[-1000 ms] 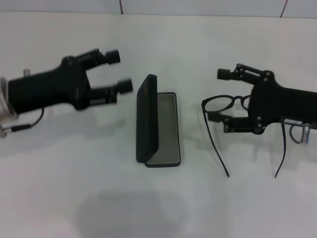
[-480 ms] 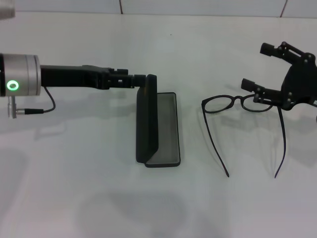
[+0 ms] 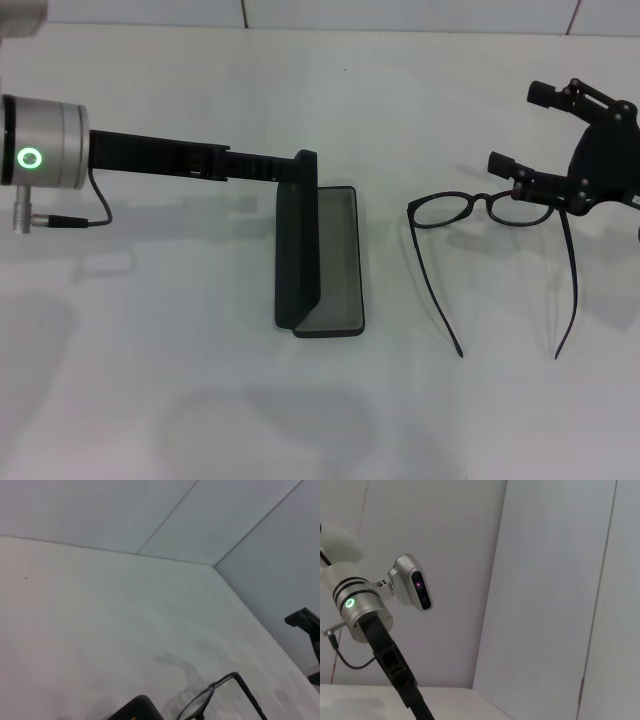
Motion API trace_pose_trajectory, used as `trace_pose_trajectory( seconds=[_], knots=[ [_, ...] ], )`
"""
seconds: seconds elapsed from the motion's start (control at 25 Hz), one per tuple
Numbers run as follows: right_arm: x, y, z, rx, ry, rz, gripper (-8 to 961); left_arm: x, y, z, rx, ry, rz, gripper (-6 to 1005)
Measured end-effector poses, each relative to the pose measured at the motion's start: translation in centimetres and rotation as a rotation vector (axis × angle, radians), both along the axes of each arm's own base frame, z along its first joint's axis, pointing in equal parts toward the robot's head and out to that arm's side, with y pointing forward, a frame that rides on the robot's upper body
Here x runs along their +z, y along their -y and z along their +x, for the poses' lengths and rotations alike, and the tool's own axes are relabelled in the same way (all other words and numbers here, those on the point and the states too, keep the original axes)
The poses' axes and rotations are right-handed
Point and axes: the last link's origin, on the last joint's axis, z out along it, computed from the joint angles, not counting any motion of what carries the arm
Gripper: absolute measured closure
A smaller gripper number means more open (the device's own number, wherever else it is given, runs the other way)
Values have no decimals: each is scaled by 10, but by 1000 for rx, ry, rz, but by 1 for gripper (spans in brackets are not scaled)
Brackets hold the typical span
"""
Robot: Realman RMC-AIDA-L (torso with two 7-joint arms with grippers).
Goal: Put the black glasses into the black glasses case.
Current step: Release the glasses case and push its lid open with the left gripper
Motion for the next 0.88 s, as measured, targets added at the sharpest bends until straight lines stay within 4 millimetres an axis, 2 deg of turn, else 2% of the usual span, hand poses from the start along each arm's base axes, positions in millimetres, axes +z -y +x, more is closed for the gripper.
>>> trace_pose_trajectory(
  seconds=[0.52, 0.88],
  knots=[
    [-3, -6, -5, 5, 11, 0, 80, -21, -2, -6, 44, -41, -37, 111],
    [-3, -7, -6, 6, 14, -2, 80, -12, -11, 2, 19, -56, -11, 111]
  ],
)
